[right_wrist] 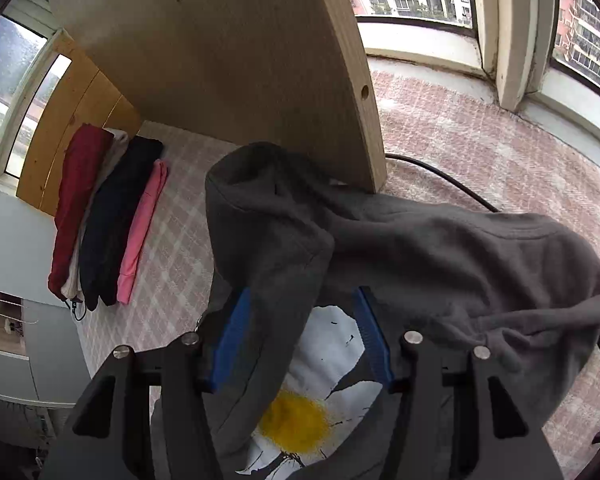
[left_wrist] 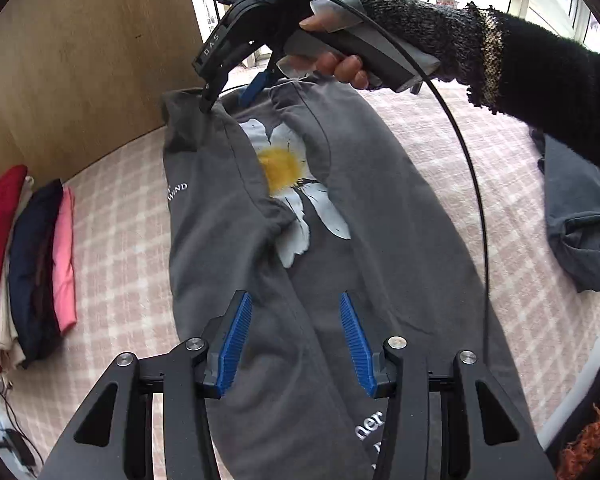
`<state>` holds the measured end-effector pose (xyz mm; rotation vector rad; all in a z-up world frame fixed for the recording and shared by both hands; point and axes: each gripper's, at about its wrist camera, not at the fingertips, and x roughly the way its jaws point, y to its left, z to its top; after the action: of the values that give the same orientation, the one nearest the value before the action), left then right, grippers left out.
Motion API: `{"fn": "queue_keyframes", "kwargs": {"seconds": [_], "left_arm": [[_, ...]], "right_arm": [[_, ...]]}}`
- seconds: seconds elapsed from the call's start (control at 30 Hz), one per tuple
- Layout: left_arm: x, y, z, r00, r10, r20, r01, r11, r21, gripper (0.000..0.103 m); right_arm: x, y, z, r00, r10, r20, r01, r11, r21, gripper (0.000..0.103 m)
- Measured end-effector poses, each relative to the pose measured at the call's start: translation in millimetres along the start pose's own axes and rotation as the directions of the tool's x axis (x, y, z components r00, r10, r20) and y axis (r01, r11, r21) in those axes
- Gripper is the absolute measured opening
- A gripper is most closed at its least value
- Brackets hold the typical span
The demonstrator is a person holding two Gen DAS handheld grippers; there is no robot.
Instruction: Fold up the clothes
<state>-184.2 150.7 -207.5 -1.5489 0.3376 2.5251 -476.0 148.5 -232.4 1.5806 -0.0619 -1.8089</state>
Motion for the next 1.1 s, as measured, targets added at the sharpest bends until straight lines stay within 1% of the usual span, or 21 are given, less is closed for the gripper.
{"fn": "queue_keyframes", "kwargs": {"seconds": [0.03,0.07,0.1,0.2,0.23,0.27,0.3,0.33,0.37,0.43,0.5,0.57,0.6,0.67,0.77,0.83,0.9,0.93,1.0,1.07,1.1], "left_arm": [[11.4,1.0,6.9,1.0,0.026,-0.004,-0.026,0.999,0.032,0.044],[21.5,1.8,13.6,0.999,0.046,-0.002,-0.046,0.997,0.064,0.044],[31.4,3.4,19.5,0.998,0.058,-0.005,-0.057,0.995,0.079,0.044],[55.8,10.3,28.4,0.999,0.032,-0.044,-0.029,0.997,0.068,0.044],[62.3,12.9,29.4,0.998,0.013,-0.06,-0.009,0.998,0.059,0.044],[68.3,13.8,29.4,0.997,0.003,-0.072,0.001,0.998,0.059,0.045],[70.9,14.0,28.6,0.998,-0.002,-0.065,0.006,0.998,0.066,0.045],[72.0,15.6,28.2,0.998,-0.018,-0.059,0.022,0.998,0.065,0.047],[73.8,18.5,28.1,0.997,-0.036,-0.065,0.039,0.998,0.055,0.047],[75.8,24.3,27.8,0.996,-0.056,-0.073,0.058,0.998,0.03,0.047],[71.6,26.8,25.1,0.995,-0.071,-0.073,0.073,0.997,0.025,0.047],[58.0,33.1,19.6,0.995,-0.088,-0.045,0.088,0.996,-0.005,0.047],[49.5,37.7,15.2,0.995,-0.098,-0.029,0.097,0.995,-0.03,0.047],[32.1,48.6,2.9,0.993,-0.118,0.001,0.118,0.989,-0.09,0.047],[6.4,63.0,-22.9,0.981,-0.19,0.028,0.192,0.963,-0.19,0.047],[-4.3,62.9,-37.8,0.981,-0.196,0.008,0.193,0.959,-0.207,0.047],[-10.7,58.6,-50.7,0.981,-0.191,-0.017,0.184,0.961,-0.209,0.047],[-9.5,54.4,-55.7,0.98,-0.199,-0.022,0.189,0.958,-0.213,0.047],[-6.3,45.2,-64.0,0.978,-0.207,-0.034,0.196,0.957,-0.215,0.047],[0.0,34.2,-66.3,0.982,-0.187,-0.042,0.175,0.965,-0.197,0.047],[3.1,30.4,-65.8,0.983,-0.179,-0.042,0.168,0.966,-0.194,0.047]], "right_arm": [[6.1,0.4,-1.1,1.0,0.013,-0.004,-0.013,1.0,0.005,0.051],[8.4,1.5,-3.4,0.999,0.032,-0.003,-0.032,0.999,0.006,0.042],[8.7,2.5,-6.3,0.999,0.053,-0.004,-0.053,0.999,0.01,0.004],[-13.6,1.3,-16.6,0.984,0.166,0.058,-0.167,0.986,0.027,0.005],[-21.1,0.8,-19.3,0.982,0.173,0.08,-0.175,0.985,0.013,0.005],[-22.4,-0.6,-20.0,0.987,0.138,0.077,-0.139,0.99,0.006,0.006],[-16.9,-3.0,-18.4,0.997,0.056,0.047,-0.056,0.998,0.005,0.01],[-11.4,-5.4,-16.9,0.999,-0.027,0.017,0.027,1.0,0.0,0.015],[-7.7,-8.5,-15.5,0.997,-0.079,-0.006,0.079,0.997,0.003,0.016],[-13.3,-12.1,-14.1,0.997,-0.083,-0.001,0.083,0.997,0.012,0.022],[-31.5,0.2,-15.5,0.993,-0.092,0.07,0.094,0.995,-0.033,0.023],[-51.4,15.8,-17.4,0.985,-0.091,0.149,0.105,0.99,-0.093,0.023],[-58.3,24.9,-17.0,0.983,-0.066,0.171,0.089,0.988,-0.128,0.023],[-54.3,43.2,-11.4,0.991,-0.001,0.137,0.028,0.981,-0.194,0.023],[-13.8,58.7,-2.8,1.0,-0.019,0.018,0.023,0.964,-0.263,0.023],[7.6,57.1,0.1,0.994,-0.107,0.013,0.106,0.951,-0.29,0.023],[26.1,51.6,2.0,0.976,-0.216,0.036,0.217,0.926,-0.308,0.023],[29.5,48.0,3.1,0.971,-0.235,0.041,0.237,0.925,-0.298,0.023],[16.7,42.8,0.6,0.982,-0.182,0.044,0.187,0.953,-0.237,0.023],[0.4,44.9,-10.2,0.988,-0.144,0.049,0.151,0.962,-0.227,0.023],[-6.8,46.4,-18.0,0.99,-0.137,0.042,0.143,0.964,-0.226,0.027]]}}
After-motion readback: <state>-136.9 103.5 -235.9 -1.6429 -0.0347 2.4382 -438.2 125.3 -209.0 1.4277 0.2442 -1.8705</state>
